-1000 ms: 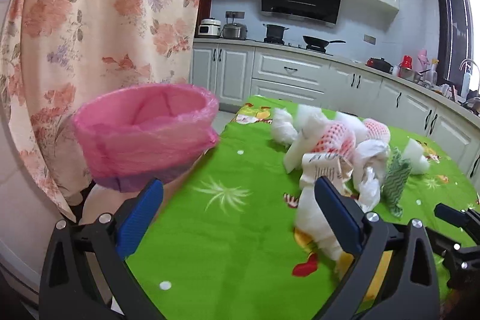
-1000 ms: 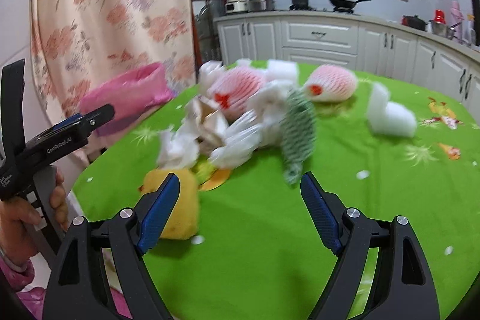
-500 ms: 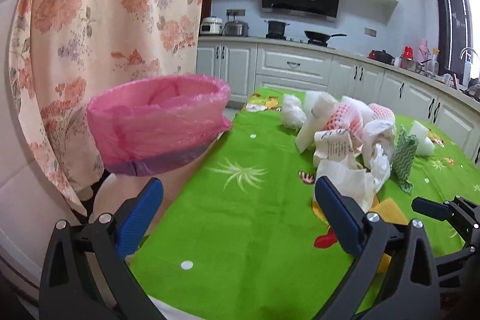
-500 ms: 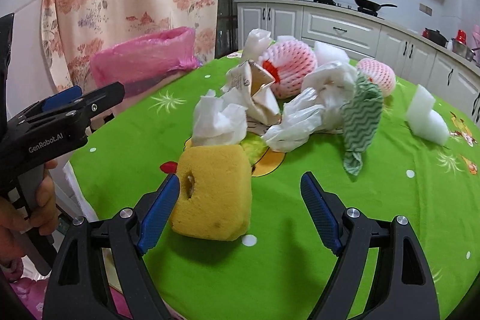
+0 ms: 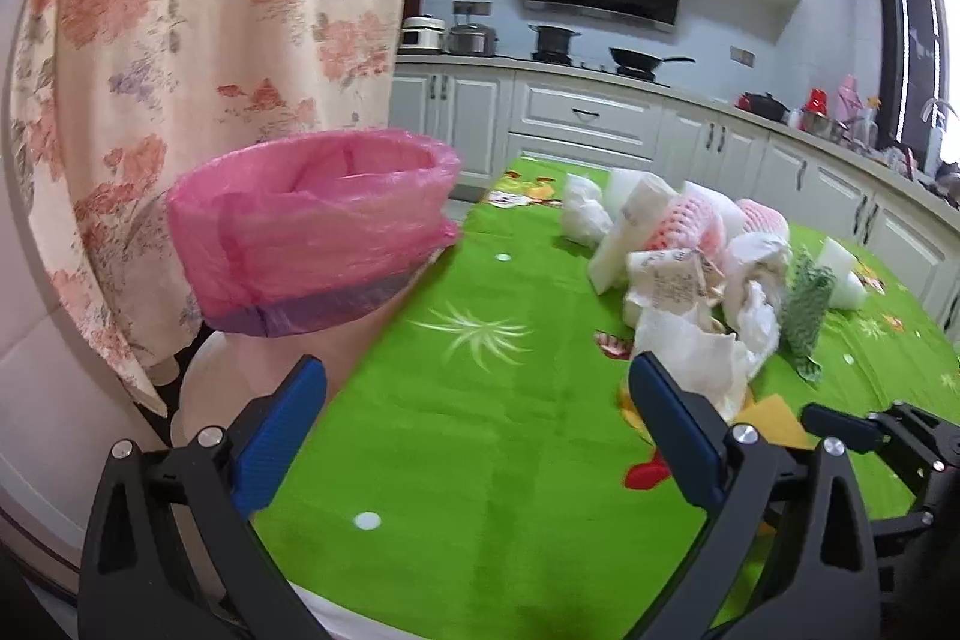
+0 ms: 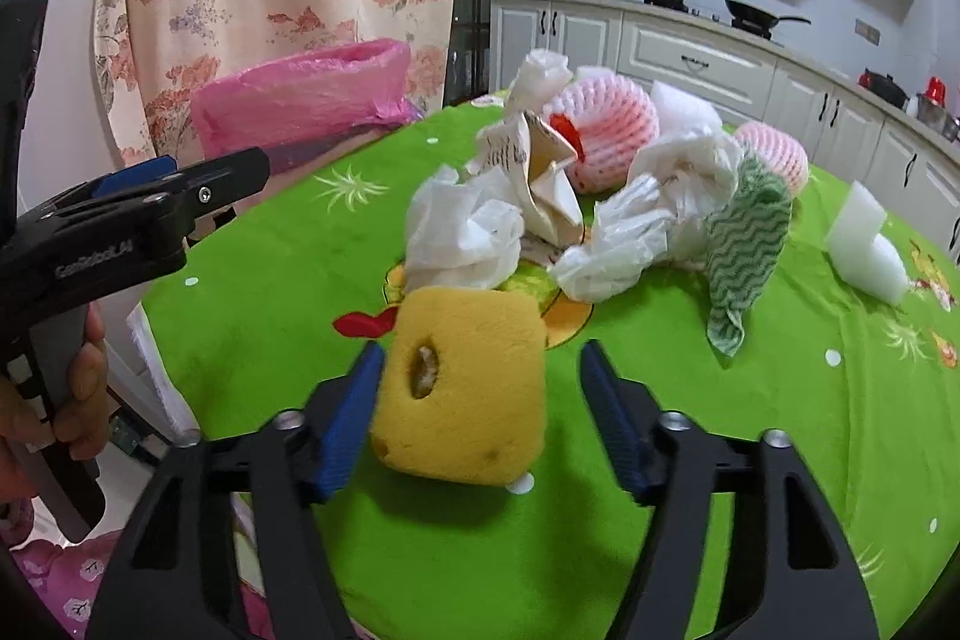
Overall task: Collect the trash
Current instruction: 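Grasp the yellow sponge with the right tool while the left tool returns to the pile, then grasp the crumpled white tissue with the left tool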
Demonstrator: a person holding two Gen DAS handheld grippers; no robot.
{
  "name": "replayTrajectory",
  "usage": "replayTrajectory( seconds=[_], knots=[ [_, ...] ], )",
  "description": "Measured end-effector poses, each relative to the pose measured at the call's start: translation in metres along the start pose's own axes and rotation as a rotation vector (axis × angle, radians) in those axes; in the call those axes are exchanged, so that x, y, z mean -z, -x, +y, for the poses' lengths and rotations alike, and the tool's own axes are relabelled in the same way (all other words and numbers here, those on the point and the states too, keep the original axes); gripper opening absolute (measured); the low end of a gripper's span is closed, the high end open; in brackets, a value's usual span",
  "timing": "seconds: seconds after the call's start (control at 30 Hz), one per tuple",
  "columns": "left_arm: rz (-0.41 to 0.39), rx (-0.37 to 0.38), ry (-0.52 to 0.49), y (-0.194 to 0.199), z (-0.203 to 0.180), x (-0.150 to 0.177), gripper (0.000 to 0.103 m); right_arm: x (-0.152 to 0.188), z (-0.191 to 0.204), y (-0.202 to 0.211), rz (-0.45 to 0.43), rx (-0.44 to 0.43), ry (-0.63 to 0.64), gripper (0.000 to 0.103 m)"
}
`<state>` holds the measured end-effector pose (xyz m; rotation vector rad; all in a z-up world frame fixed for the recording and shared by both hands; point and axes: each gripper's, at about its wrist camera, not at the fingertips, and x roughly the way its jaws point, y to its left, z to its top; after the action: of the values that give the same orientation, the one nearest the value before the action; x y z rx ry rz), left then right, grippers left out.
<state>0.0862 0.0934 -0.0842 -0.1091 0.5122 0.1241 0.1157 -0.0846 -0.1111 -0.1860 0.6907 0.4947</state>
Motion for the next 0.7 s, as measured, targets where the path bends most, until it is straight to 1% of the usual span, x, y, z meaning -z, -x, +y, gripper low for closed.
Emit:
replayTrajectory(
  seconds=[0.03, 0.07, 0.17, 0.23, 0.37, 0.47, 0.57, 0.7],
  knots=[
    [0.005, 0.011, -0.006, 0.000, -0.003, -0.001, 0.098, 0.001, -0.001, 0.001, -0.001, -0.001, 0.001, 0.050],
    [0.012, 0.025, -0.012, -0.001, -0.008, -0.001, 0.098, 0.002, -0.002, 0.003, -0.004, -0.001, 0.005, 0.047],
    [0.039, 0.061, -0.024, -0.005, -0.022, -0.003, 0.098, 0.005, -0.014, 0.012, -0.025, 0.027, -0.018, 0.044],
    [0.056, 0.081, -0.034, -0.009, -0.033, -0.004, 0.098, 0.006, -0.030, 0.020, -0.047, 0.056, -0.073, 0.041],
    [0.080, 0.132, -0.067, -0.018, -0.060, -0.006, 0.097, 0.005, -0.063, 0.036, -0.092, 0.104, -0.170, 0.040],
    [0.111, 0.159, -0.097, -0.030, -0.084, -0.008, 0.091, 0.006, -0.079, 0.042, -0.109, 0.128, -0.205, 0.040],
    [0.131, 0.160, -0.110, -0.042, -0.100, -0.009, 0.085, 0.009, -0.092, 0.046, -0.115, 0.143, -0.238, 0.040],
    [0.165, 0.143, -0.099, -0.057, -0.106, -0.007, 0.076, 0.012, -0.101, 0.048, -0.121, 0.154, -0.260, 0.040]
  ],
)
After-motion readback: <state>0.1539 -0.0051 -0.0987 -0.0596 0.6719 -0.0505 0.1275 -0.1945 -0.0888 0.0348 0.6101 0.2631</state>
